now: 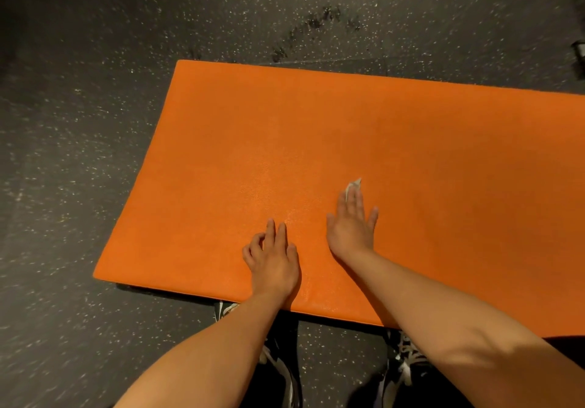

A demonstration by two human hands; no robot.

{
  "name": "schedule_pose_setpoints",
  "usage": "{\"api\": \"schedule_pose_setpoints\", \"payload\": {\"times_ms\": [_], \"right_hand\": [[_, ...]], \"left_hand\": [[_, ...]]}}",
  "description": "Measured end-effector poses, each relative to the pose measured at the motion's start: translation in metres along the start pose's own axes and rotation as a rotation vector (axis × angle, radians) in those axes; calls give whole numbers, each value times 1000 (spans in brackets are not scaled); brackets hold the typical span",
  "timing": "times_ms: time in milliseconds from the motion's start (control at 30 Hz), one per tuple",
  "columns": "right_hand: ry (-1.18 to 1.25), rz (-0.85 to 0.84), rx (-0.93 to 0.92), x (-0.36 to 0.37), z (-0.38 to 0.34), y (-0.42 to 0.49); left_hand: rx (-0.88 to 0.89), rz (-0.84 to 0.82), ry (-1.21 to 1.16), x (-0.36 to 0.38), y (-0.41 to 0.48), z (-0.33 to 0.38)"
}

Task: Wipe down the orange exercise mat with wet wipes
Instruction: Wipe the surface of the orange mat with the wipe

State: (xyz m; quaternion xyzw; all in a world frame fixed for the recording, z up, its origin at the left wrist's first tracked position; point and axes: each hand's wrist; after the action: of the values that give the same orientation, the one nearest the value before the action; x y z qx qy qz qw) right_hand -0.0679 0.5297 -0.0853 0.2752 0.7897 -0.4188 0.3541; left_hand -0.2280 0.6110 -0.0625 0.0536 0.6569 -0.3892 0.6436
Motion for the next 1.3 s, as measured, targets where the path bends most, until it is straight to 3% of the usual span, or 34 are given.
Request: {"api": "schedule_pose_setpoints", "payload": {"times_ms": [67, 200, 267, 333, 433, 500, 567, 667, 800, 867, 967, 1033, 1200, 1300], "right_hand": [[31, -55, -72, 8, -13, -12], [-19, -242, -418, 25, -27, -43], [-62, -252, -483, 20, -14, -41], [-92, -175, -420, 11, 5, -35], [-80, -32, -133, -8, 31, -26], [-66, -9, -46, -10, 34, -29], [-9, -26, -77, -3, 26, -41], [67, -113, -282, 12, 12, -65], [-66, -218, -456, 9, 17, -62], [-117, -171, -424, 1, 23, -48], [-106, -92, -182, -8, 21, -27], [-63, -73, -120, -5, 9, -23], [-11, -238, -448, 17, -24, -18], [-49, -223, -464, 16, -27, -2]], "left_hand": [[-2, -18, 5, -1, 1, 1], [22, -26, 44, 2, 0, 1], [31, -6, 73, 3, -1, 1], [53, -3, 95, 3, -4, 1], [139, -37, 121, 3, -9, 12], [132, -56, 97, 5, -10, 22], [99, -65, 87, 6, -10, 27], [102, -76, 75, 7, -9, 26], [106, -65, 36, 6, -10, 24], [100, -65, 40, 4, -8, 25], [90, -55, 48, 2, -8, 27], [87, -29, 49, 2, -7, 25], [-4, 55, 14, -9, 17, 17], [-65, 23, 39, -14, 33, 12]]}}
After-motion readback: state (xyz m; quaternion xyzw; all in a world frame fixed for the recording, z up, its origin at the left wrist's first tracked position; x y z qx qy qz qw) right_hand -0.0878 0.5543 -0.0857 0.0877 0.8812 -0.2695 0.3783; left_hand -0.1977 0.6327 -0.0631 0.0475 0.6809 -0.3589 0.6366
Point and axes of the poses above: each hand's wrist, its own y-axis towards the middle knuckle, its own x-axis out of the palm, z = x × y, and after that the axes turned 11 degrees about y, right-handed
